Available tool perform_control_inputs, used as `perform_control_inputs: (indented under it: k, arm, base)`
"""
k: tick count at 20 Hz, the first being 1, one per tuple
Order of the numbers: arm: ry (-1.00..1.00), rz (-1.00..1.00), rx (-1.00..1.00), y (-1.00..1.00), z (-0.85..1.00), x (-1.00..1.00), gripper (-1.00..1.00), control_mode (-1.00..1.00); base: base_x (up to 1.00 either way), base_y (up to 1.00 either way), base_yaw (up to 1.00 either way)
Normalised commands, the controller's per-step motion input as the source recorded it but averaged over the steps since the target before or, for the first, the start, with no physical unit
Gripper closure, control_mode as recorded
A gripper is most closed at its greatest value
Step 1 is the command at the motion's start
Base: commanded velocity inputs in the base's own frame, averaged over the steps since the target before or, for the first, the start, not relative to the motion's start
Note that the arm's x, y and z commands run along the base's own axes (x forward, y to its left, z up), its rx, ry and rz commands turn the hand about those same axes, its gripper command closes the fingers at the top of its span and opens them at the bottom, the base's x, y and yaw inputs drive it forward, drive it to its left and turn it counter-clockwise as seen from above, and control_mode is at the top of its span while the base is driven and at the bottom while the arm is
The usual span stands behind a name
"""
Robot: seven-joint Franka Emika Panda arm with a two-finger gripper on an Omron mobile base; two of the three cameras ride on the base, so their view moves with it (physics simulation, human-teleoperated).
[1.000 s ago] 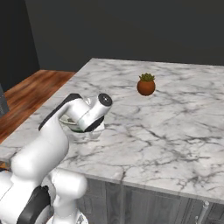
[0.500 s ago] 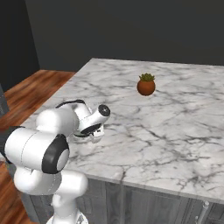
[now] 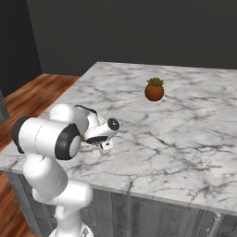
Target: Pick up the heated bread from the toaster oven and place it in the bowl. Then move the bread bowl to the dining counter.
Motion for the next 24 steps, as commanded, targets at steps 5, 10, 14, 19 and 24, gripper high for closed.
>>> perform_control_inputs:
  k: [5, 10, 14, 19, 24]
  arm:
    - [0.00, -0.03, 0.00, -0.14, 0.72, -0.07, -1.00, -1.00]
    - [-0.13, -0.04, 0.01, -0.31, 0.96, -0.48, -1.00, -1.00]
    - [-0.20, -0.01, 0.02, -0.51, 0.80, -1.00, -1.00, -1.00]
    - [-0.31, 0.00, 0.05, -0.72, 0.55, -1.00, -1.00, -1.00]
    - [-0.29, 0.00, 0.04, -0.77, 0.11, -1.00, -1.00, -1.00]
  base:
    - [0.00, 0.00, 0.00]
    - [0.00, 0.00, 0.00]
    - [0.00, 0.00, 0.00]
    - [0.00, 0.00, 0.00]
    - [0.00, 0.00, 0.00]
